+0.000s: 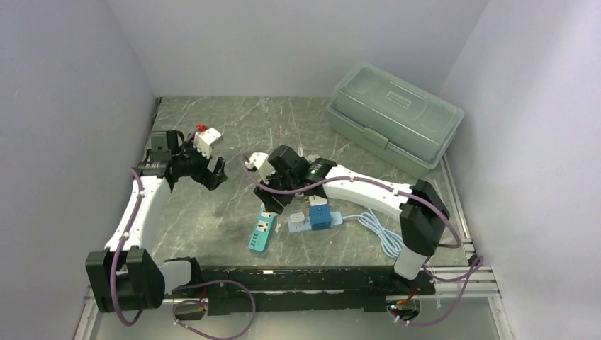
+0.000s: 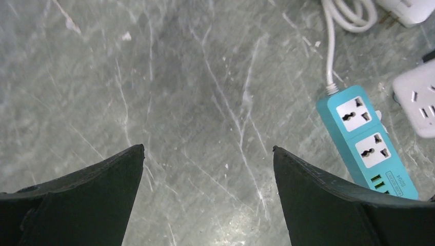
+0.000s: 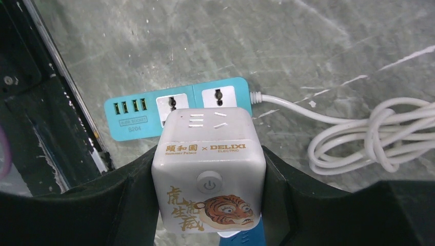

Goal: Insert the plug
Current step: Insert the plug into the socket.

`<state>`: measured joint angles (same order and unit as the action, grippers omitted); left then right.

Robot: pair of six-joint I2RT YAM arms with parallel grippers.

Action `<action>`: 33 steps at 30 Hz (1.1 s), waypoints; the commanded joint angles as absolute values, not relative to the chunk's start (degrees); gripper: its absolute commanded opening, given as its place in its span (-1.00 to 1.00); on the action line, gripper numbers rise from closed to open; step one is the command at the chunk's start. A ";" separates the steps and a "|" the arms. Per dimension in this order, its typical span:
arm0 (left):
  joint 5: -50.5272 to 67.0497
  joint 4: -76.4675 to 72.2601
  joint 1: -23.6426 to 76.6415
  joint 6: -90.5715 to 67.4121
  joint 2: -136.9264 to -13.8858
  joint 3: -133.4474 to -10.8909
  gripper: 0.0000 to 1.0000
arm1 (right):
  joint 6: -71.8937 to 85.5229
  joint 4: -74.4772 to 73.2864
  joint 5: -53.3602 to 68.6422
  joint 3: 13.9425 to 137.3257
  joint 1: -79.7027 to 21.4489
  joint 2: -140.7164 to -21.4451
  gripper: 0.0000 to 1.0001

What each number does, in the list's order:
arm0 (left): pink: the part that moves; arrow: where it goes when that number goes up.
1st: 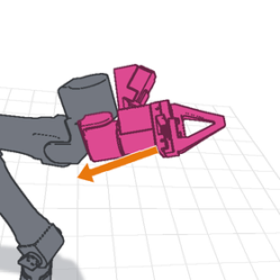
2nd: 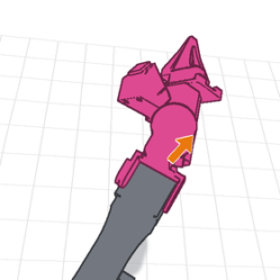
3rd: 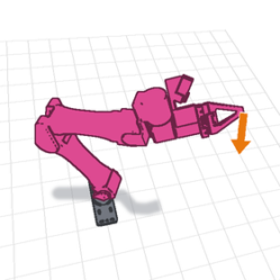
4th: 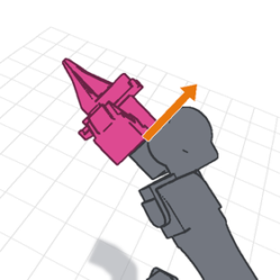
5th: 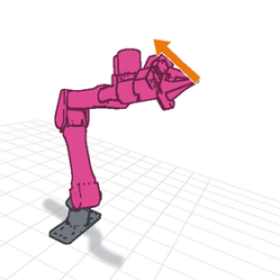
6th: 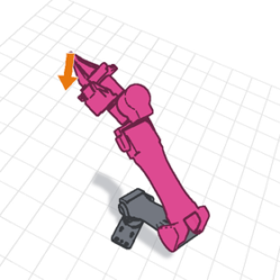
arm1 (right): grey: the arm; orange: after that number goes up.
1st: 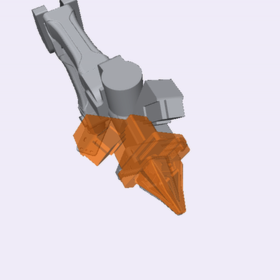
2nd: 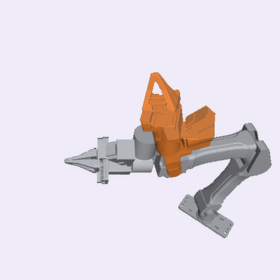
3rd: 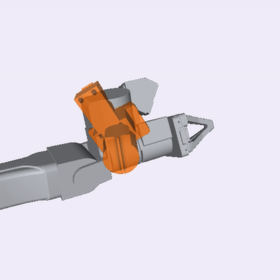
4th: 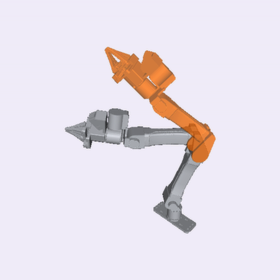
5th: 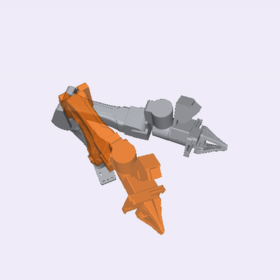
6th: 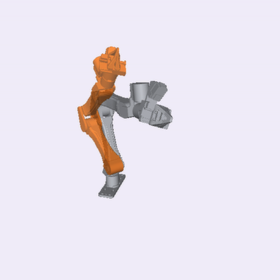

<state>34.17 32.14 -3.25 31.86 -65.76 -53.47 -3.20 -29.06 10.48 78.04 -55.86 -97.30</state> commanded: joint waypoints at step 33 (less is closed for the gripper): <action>25.74 36.45 -8.16 20.13 -75.57 -60.41 0.99 | -17.34 -40.61 5.37 93.84 -60.12 -112.45 -1.00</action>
<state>26.76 37.17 -7.79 21.30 -75.48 -59.48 -16.14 -40.60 7.40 91.00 -60.14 -112.29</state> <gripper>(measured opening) 0.996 0.619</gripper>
